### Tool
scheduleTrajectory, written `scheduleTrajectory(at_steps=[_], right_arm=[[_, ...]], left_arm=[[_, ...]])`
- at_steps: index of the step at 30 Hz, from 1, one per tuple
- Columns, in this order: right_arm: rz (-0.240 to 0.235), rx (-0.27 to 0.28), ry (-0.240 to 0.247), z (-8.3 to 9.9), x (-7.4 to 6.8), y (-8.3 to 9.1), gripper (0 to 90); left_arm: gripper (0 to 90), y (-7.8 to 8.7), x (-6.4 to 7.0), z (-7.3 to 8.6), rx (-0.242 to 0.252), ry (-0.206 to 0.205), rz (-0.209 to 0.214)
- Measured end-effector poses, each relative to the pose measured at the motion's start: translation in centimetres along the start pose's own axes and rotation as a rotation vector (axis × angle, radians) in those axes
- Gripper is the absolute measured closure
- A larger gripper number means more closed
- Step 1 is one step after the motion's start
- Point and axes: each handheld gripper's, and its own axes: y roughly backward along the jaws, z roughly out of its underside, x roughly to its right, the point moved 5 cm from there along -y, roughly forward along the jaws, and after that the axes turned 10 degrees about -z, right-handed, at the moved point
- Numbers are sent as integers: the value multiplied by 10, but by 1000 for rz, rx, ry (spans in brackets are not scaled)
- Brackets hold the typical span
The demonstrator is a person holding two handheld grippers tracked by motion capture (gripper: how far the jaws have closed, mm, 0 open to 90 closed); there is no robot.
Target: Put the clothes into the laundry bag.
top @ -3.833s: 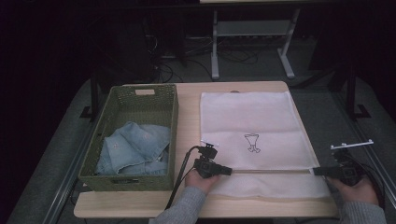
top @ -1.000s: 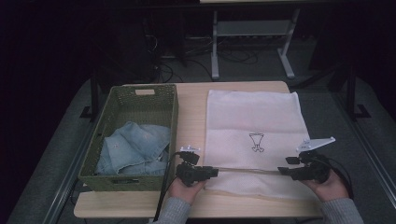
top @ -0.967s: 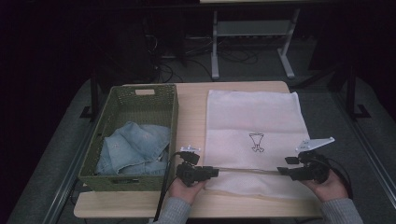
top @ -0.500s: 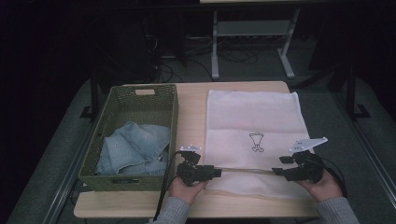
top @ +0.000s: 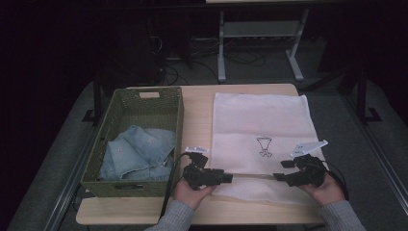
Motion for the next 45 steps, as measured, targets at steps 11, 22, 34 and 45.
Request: scheduleTrajectory(at_steps=[11, 22, 34, 45], right_arm=[[8, 10, 22, 0, -1, 2, 387], [17, 8, 46, 0, -2, -1, 381], [21, 2, 50, 0, -3, -4, 370], [28, -5, 65, -1, -3, -4, 367]], left_arm=[[441, 22, 5, -16, -12, -19, 106], [421, 49, -11, -31, 1, -13, 140], [421, 79, -29, -46, 22, 0, 110], [422, 115, -67, -44, 65, 57, 30]])
